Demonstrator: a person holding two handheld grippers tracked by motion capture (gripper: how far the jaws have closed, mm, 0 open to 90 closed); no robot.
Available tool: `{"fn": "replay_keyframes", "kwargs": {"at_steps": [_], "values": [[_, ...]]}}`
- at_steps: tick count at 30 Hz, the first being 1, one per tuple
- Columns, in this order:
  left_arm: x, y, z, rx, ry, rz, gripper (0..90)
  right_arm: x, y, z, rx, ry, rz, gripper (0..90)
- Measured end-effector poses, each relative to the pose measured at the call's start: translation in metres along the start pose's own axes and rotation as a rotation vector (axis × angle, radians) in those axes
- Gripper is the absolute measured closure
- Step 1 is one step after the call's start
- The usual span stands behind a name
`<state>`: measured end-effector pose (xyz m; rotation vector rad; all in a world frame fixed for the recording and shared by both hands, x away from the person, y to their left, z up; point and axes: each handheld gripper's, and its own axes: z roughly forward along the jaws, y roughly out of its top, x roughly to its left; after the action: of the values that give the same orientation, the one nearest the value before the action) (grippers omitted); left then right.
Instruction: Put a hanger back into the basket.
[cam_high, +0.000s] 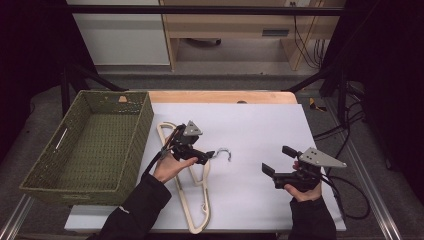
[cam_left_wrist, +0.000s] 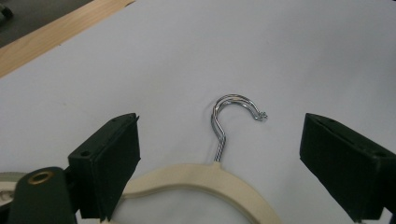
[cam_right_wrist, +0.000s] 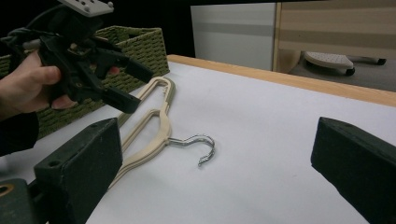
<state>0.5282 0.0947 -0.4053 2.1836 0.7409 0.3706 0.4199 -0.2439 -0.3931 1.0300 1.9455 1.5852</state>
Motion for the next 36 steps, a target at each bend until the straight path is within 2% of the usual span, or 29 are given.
{"fn": "replay_keyframes", "kwargs": {"at_steps": [4, 10, 13, 16, 18, 21, 23, 26, 28, 30, 33, 35, 36], "values": [[0.0, -0.002, 0.016, 0.036, -0.005, 0.019, 15.8, 0.0, 0.001, -0.001, -0.001, 0.007, 0.007, 2.6], [0.0, -0.005, 0.031, 0.065, -0.003, 0.04, 20.6, 0.0, 0.0, 0.0, 0.001, 0.006, 0.007, 2.6], [-0.001, -0.006, 0.038, 0.074, -0.007, 0.039, 25.5, 0.0, 0.0, 0.001, 0.001, 0.013, 0.004, 2.6], [-0.001, -0.008, 0.046, 0.092, -0.01, 0.045, 34.4, 0.0, 0.0, 0.0, 0.003, 0.007, 0.007, 2.6], [-0.002, -0.009, 0.053, 0.115, -0.007, 0.066, 38.3, -0.001, 0.0, 0.0, 0.001, 0.009, 0.003, 2.6], [-0.003, -0.01, 0.057, 0.132, -0.002, 0.079, 43.1, -0.001, 0.0, 0.0, 0.001, 0.009, 0.003, 2.6], [-0.003, -0.012, 0.062, 0.133, 0.004, 0.069, 48.8, 0.0, 0.001, 0.0, 0.002, 0.009, 0.006, 2.7], [0.0, -0.013, 0.064, 0.163, -0.006, 0.087, 58.3, 0.0, 0.001, 0.0, 0.001, 0.01, 0.007, 2.8], [0.001, -0.015, 0.066, 0.162, -0.016, 0.074, 60.2, 0.0, 0.0, 0.0, -0.001, 0.011, 0.004, 2.8], [0.002, -0.016, 0.068, 0.178, -0.022, 0.081, 65.7, 0.0, 0.001, 0.0, 0.0, 0.01, 0.007, 2.8], [0.002, -0.017, 0.07, 0.192, -0.032, 0.083, 68.8, 0.0, 0.0, 0.0, 0.0, 0.011, 0.007, 2.9], [0.001, -0.018, 0.071, 0.187, -0.023, 0.087, 72.1, 0.0, 0.0, 0.0, 0.001, 0.01, 0.004, 2.9], [0.001, -0.018, 0.071, 0.191, -0.035, 0.086, 74.0, 0.0, 0.001, 0.0, 0.001, 0.01, 0.006, 2.9]]}}
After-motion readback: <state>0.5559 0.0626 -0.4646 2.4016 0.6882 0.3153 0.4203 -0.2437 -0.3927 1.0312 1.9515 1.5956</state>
